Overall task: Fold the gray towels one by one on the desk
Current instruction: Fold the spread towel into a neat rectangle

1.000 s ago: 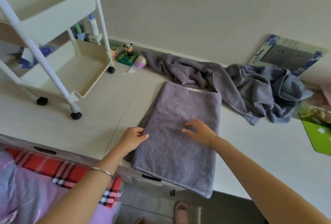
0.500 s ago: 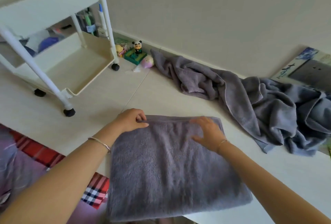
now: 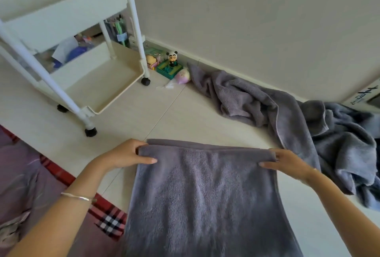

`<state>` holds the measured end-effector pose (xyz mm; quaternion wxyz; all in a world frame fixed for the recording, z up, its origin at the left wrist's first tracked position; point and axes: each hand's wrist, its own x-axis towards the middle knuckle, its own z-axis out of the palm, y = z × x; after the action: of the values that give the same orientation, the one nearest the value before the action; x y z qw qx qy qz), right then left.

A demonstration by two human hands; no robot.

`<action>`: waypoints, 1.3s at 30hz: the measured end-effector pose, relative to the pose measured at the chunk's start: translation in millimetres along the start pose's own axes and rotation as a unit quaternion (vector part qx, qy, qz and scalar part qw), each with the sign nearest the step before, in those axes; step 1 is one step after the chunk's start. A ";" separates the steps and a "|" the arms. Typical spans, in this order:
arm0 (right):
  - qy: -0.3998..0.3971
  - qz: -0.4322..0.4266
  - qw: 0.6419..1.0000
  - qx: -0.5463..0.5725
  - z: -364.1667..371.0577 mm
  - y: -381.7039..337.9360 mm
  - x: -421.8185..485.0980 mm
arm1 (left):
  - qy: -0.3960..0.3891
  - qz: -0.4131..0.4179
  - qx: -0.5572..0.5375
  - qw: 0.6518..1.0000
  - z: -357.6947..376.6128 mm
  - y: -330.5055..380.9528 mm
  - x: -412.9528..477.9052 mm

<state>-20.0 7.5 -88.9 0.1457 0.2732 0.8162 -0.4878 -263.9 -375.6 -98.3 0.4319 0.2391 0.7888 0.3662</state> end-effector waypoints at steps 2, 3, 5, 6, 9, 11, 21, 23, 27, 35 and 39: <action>0.002 -0.013 0.967 0.254 1.1 -2.2 -7.2 | 0.038 0.018 -0.107 0.993 2.6 10.7 -4.5; 0.030 -0.006 0.953 0.303 1.7 0.7 -1.8 | 0.078 0.015 -0.142 0.987 2.6 10.7 0.8; 0.111 0.011 0.960 0.258 11.4 0.5 13.6 | 0.168 -0.004 -0.140 0.976 9.8 7.7 16.2; 0.165 0.026 0.968 0.188 18.9 2.5 22.1 | 0.213 -0.017 -0.112 0.970 17.1 3.1 24.1; 0.270 0.075 0.957 0.075 36.1 7.7 40.6 | 0.318 -0.066 -0.077 0.943 36.5 -12.9 41.0; 0.300 0.065 0.950 0.064 42.1 4.8 37.2 | 0.354 -0.020 -0.052 0.933 41.7 -7.7 41.5; 0.312 0.101 0.941 0.083 40.7 15.0 24.7 | 0.306 -0.043 -0.003 0.951 51.8 -5.1 61.7; 0.301 0.107 0.945 0.067 40.6 16.8 20.8 | 0.326 -0.036 -0.015 0.944 55.2 0.3 59.2; 0.316 0.132 0.933 0.109 46.8 19.8 8.6 | 0.433 0.021 0.139 0.891 73.6 7.8 37.3; 0.320 0.108 0.939 0.061 54.4 24.0 4.4 | 0.168 0.150 0.450 0.864 141.9 -9.5 33.0; 0.420 0.127 0.898 -0.030 66.4 7.8 0.9 | 0.122 0.121 0.496 0.851 118.0 12.1 64.5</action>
<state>-18.1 -47.5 -127.0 -0.1419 0.5495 0.7742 -0.2804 -195.1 -279.6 -163.7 0.1081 0.4683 0.8769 0.0022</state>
